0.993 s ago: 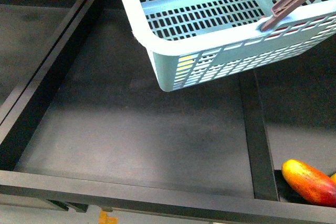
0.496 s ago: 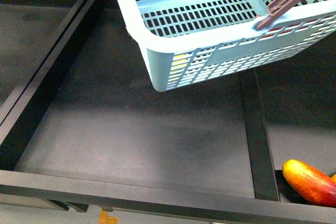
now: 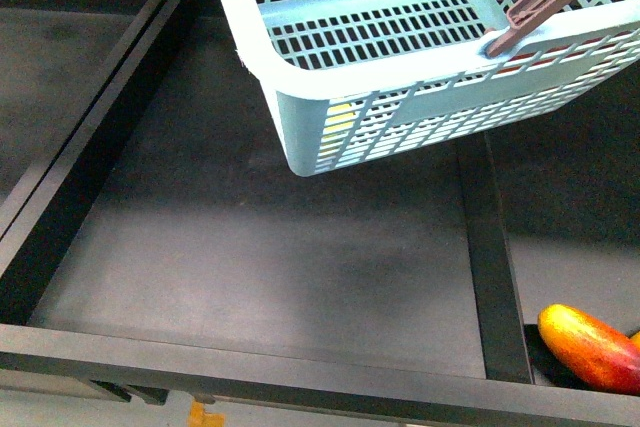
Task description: Pick lemon and mango into basket
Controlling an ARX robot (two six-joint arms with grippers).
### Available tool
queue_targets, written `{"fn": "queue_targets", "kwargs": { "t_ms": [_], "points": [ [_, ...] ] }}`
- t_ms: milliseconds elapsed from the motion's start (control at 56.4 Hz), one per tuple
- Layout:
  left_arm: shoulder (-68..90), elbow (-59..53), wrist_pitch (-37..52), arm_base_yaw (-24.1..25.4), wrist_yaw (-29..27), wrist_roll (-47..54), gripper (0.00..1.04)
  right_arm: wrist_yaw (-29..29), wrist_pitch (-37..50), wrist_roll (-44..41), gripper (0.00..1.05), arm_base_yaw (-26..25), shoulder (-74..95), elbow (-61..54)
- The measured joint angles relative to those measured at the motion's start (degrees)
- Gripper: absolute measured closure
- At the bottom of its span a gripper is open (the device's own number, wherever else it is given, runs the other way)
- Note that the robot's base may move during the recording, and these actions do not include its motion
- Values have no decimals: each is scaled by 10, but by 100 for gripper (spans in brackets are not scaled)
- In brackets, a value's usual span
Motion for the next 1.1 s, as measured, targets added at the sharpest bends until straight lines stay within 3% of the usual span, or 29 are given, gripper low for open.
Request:
{"fn": "queue_targets", "kwargs": {
  "t_ms": [284,390,1099],
  "points": [
    [0,0,0,0,1,0,100,1,-62,0,103,1,-94,-31],
    [0,0,0,0,0,0,100,1,-47,0,103,1,-103,-49],
    [0,0,0,0,0,0,100,1,-242,0,103,1,-308,-50]
  ]
}}
